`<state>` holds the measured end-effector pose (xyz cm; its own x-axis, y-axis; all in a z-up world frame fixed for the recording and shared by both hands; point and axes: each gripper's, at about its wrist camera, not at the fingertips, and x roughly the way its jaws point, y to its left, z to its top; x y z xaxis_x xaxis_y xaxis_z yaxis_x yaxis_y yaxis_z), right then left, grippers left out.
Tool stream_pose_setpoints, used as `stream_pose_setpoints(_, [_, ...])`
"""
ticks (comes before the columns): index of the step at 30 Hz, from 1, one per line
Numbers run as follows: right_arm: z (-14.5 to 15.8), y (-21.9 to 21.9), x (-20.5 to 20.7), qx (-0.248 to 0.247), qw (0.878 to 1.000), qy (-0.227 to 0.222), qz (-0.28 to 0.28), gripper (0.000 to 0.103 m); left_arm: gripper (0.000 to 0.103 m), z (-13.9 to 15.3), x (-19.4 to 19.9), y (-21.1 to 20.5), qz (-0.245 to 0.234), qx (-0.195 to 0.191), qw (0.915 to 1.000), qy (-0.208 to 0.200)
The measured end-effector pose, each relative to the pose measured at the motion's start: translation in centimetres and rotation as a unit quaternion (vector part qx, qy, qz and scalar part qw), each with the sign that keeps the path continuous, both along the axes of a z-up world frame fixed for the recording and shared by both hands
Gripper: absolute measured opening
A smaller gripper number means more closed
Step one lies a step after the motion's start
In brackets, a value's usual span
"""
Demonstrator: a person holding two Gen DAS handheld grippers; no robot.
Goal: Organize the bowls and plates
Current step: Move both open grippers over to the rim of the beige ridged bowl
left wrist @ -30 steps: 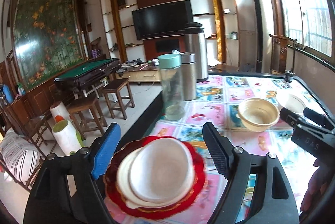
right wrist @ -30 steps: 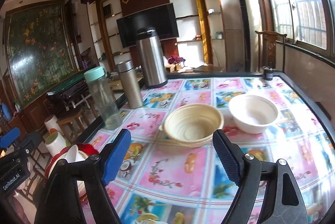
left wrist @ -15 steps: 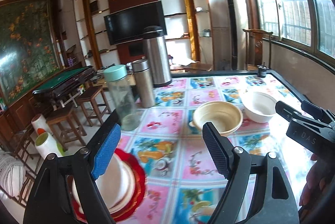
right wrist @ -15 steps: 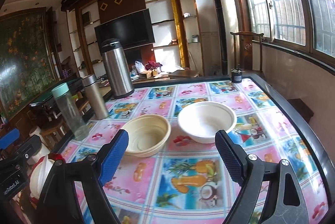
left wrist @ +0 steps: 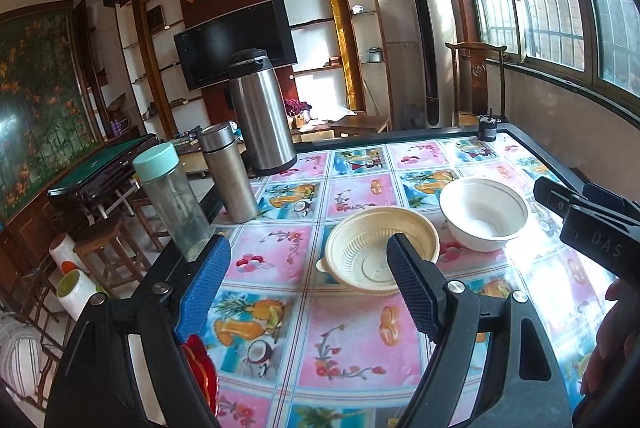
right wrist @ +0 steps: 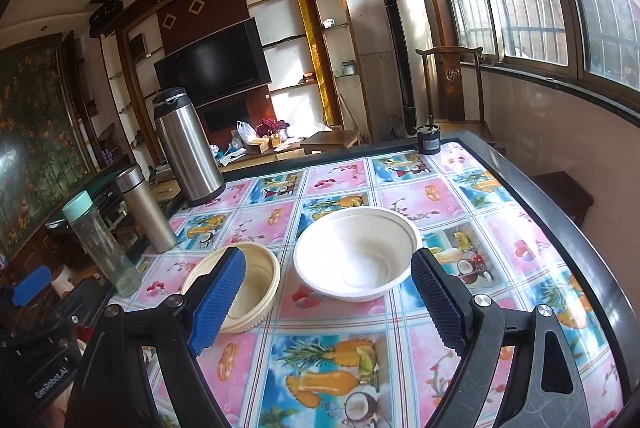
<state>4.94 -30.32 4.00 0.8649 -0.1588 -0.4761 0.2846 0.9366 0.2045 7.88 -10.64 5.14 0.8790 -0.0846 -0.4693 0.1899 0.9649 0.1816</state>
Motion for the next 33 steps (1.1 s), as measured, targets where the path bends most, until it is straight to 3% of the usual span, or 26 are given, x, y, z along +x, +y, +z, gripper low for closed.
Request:
stream_pose_setpoints(14, [-2.2,2.2,7.8,0.033,0.998,0.054,0.024,0.087,0.081,-3.2,6.2,0.1,0.022,-0.004,0.9988,0.043])
stream_pose_setpoints(19, [-4.4,3.0,9.5,0.045,0.995,0.088,0.023,0.087,0.081,-5.6,8.5,1.0,0.030,-0.016,0.9962,0.080])
stream_pose_setpoints(23, [-6.4,2.5,10.8,0.070,0.989,0.125,0.022,0.087,0.081,-8.1,11.5,2.7,0.030,-0.062,0.9846,0.161])
stream_pose_setpoints(26, [-7.6,2.3,11.5,0.095,0.984,0.145,0.028,0.086,0.081,-10.2,13.6,4.2,0.038,-0.111,0.9664,0.229])
stream_pose_setpoints(29, [-8.0,2.8,11.9,0.095,0.983,0.155,0.030,0.084,0.081,-10.9,14.2,5.0,0.043,-0.142,0.9554,0.255])
stream_pose_setpoints(33, [-8.3,3.3,12.4,0.116,0.979,0.165,0.040,0.077,0.081,-10.6,14.8,5.0,0.045,-0.167,0.9473,0.270])
